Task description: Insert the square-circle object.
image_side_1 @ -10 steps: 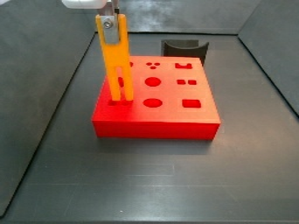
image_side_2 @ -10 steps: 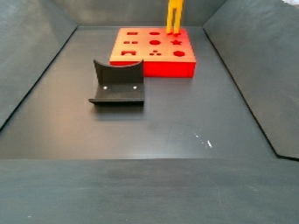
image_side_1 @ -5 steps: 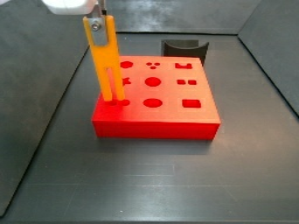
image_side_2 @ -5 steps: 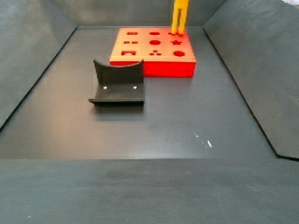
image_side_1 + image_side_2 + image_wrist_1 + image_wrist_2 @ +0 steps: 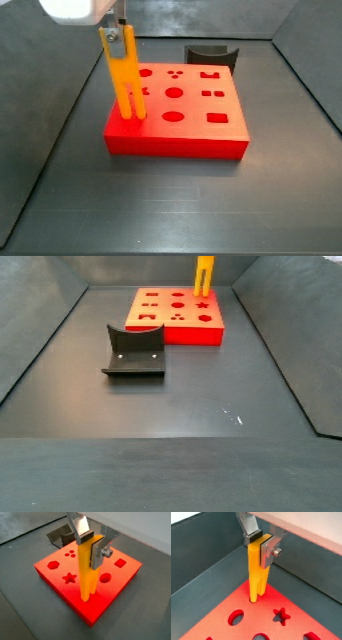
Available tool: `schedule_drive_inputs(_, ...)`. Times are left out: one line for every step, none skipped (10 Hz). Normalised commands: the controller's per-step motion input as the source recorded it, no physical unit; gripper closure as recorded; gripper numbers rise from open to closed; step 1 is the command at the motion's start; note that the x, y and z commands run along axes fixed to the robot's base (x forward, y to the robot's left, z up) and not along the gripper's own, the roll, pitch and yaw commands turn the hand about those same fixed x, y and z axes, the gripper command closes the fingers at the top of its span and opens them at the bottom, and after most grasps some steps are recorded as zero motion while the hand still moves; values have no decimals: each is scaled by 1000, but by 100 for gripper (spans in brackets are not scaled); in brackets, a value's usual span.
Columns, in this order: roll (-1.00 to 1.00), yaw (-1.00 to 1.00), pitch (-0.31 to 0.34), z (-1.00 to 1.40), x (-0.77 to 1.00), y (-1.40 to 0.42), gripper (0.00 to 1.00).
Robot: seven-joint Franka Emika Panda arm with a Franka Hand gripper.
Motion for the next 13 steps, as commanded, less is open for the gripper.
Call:
schedule_drive_inputs(-80, -3, -86, -146, -66, 0, 100)
schedule_drive_inputs(-64, 0, -63, -137, 0, -80, 100)
schedule_drive_inputs(-87, 17, -67, -234, 114, -191, 100)
schedule_drive_inputs(-134, 86, -66, -329, 186, -349, 100)
schedule_drive_inputs(-137, 0, -107, -446, 126, -249, 100)
schedule_drive_inputs(-111, 0, -116, -451, 129, -114, 100)
schedule_drive_inputs(0, 0, -26, -294, 0, 0, 100)
schedule_drive_inputs(23, -51, -20, -451, 0, 89, 100)
schedule_drive_inputs(81, -100, 0, -531, 0, 291, 100)
schedule_drive_inputs(134, -91, 6, -443, 11, 286, 100)
schedule_drive_inputs(239, -11, 0, -346, 0, 14, 100)
schedule_drive_inputs(266, 0, 10, -437, -63, -69, 100)
schedule_drive_inputs(166, -111, 6, -754, -180, 0, 100)
